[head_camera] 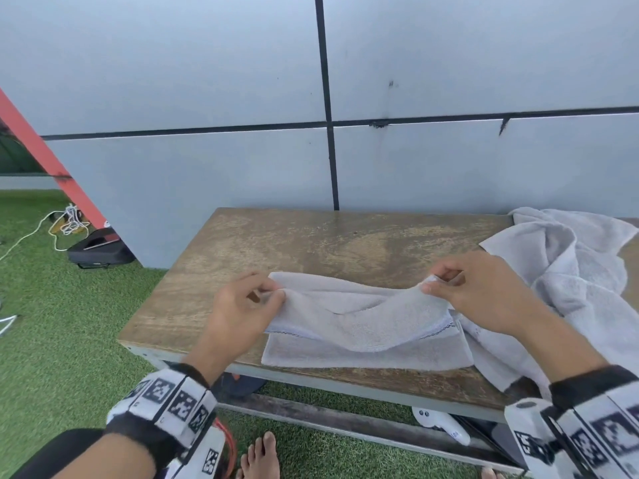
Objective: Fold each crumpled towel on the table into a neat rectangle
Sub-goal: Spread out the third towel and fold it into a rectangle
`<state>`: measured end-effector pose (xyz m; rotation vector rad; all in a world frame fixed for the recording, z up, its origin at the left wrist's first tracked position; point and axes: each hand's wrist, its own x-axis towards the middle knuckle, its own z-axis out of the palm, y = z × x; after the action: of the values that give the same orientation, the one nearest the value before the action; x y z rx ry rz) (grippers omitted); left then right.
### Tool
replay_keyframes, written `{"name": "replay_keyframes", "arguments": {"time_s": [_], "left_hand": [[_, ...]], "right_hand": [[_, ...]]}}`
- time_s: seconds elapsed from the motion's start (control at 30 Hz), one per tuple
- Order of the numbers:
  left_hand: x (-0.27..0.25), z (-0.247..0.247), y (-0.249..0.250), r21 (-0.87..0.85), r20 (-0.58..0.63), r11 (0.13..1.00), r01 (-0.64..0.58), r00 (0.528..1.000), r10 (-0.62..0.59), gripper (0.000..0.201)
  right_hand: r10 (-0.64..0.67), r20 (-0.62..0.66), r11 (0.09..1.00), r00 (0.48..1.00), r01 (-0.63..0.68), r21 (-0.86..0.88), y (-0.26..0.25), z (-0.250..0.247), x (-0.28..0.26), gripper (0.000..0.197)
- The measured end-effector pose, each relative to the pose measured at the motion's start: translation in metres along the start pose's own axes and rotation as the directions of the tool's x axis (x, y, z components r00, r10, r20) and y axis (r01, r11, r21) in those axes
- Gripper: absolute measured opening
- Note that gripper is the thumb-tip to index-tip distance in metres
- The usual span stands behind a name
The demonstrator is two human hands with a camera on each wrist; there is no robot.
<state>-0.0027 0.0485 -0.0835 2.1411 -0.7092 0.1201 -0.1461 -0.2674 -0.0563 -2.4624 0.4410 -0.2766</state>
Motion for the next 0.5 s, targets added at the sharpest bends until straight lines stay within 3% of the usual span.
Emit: {"name": "replay_keyframes", "arguments": {"time_s": [0.07,0.13,0.23,0.3,0.37,0.43,0.5], "left_hand": [[-0.016,-0.017,0.002,0.023,0.046,0.997,-0.068,0.997,0.067,0.017],[-0.033,-0.026,-0.003,0.065,0.237,0.998,-0.024,0.972,0.008,0.018],[-0.051,-0.026,-0.012,0.168,0.502,0.976,0.135,0.841,-0.203,0.011],[-0.056,-0.023,-0.011,0.204,0.544,0.96,0.191,0.793,-0.273,0.015],[-0.058,-0.021,-0.008,0.229,0.555,0.951,0.207,0.775,-0.303,0.025],[-0.058,-0.018,-0.008,0.22,0.544,0.949,0.226,0.779,-0.311,0.026],[-0.058,-0.014,-0.008,0.187,0.501,0.954,0.232,0.813,-0.296,0.01]], "right_hand": [[0.005,-0.024,1.0,1.0,-0.005,0.002,-0.001,-0.004,-0.002,0.015],[0.001,-0.027,1.0,1.0,-0.001,0.016,-0.002,-0.008,-0.004,0.017],[-0.004,0.051,1.0,0.999,0.006,-0.03,-0.001,-0.01,-0.009,0.017],[-0.011,0.125,0.998,0.992,0.019,-0.059,0.003,-0.008,-0.012,0.015],[-0.014,0.162,0.997,0.987,0.026,-0.071,0.004,-0.007,-0.016,0.013],[-0.016,0.169,0.996,0.986,0.03,-0.084,0.005,-0.005,-0.019,0.013],[-0.016,0.159,0.996,0.987,0.029,-0.083,0.006,-0.004,-0.021,0.012]]}}
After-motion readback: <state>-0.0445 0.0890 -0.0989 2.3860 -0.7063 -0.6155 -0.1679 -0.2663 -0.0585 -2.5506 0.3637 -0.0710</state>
